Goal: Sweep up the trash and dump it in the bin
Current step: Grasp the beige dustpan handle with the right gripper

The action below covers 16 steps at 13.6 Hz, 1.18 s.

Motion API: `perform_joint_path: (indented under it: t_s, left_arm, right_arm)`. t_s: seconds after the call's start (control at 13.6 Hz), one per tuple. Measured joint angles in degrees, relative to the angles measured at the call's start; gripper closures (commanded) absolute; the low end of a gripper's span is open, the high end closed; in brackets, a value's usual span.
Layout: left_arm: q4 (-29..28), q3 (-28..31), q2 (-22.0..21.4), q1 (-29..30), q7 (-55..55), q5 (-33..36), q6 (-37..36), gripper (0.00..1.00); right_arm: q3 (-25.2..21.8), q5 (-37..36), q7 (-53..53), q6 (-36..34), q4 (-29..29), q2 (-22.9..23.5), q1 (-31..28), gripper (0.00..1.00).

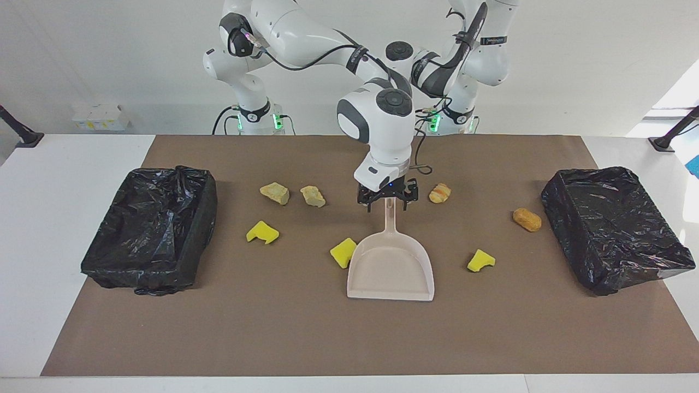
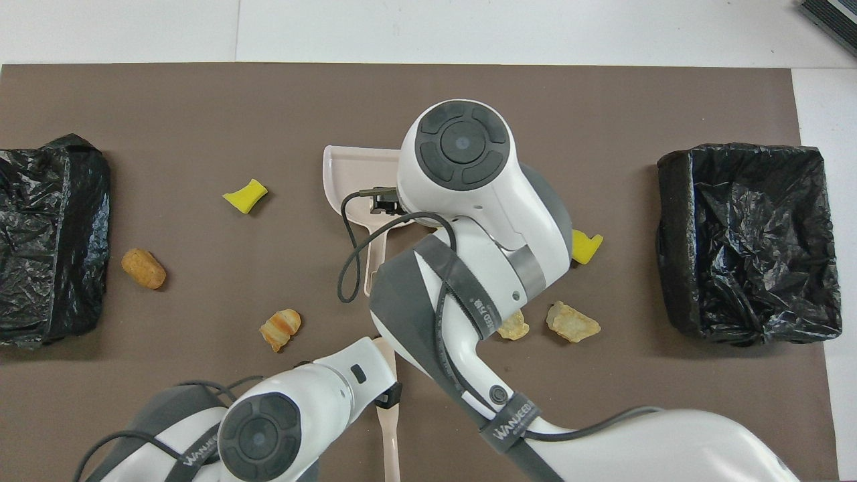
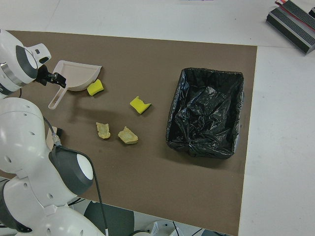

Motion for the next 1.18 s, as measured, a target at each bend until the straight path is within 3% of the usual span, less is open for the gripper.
perform_joint_path:
  t_s: [0.22, 0.37, 0.59, 0.73, 0.88, 1.1, 1.18]
  left_arm:
    - [-3.4, -3.06, -0.15, -0.31, -5.65, 0.0, 4.29, 0.04]
    - [-3.75, -3.16, -0.29, -0.31, -6.79, 0.0, 5.03, 0.14]
    - [-3.76, -3.16, -0.49, -0.31, -8.05, 0.0, 5.04, 0.34]
    - [-3.83, -3.6, -0.63, -0.31, -9.97, 0.0, 4.98, 0.41]
    - [-3.92, -4.39, -0.81, -0.31, -11.87, 0.0, 4.98, 0.42]
    - [-4.02, -4.92, -1.29, -0.31, -12.83, 0.0, 3.96, 0.49]
    - [-4.07, -4.95, -1.49, -0.31, -12.94, 0.0, 3.71, 0.56]
  right_arm:
    - [-0.03, 0.0, 0.42, 4.24, -2.59, 0.13, -0.1, 0.05]
    - [-0.04, 0.0, 0.42, 6.86, -5.3, 0.11, -0.39, 0.06]
    - [0.03, 0.0, 0.42, 8.1, -7.23, 0.14, -0.25, 0.16]
    - [0.08, 0.0, 0.44, 8.1, -8.31, 0.15, 0.31, 0.24]
    - [0.11, 0.0, 0.44, 8.11, -8.76, 0.15, 0.51, 0.62]
    - [0.11, 0.0, 0.45, 8.11, -8.77, 0.13, 0.5, 1.0]
    - [0.09, 0.0, 0.47, 8.16, -8.76, 0.11, 0.5, 1.0]
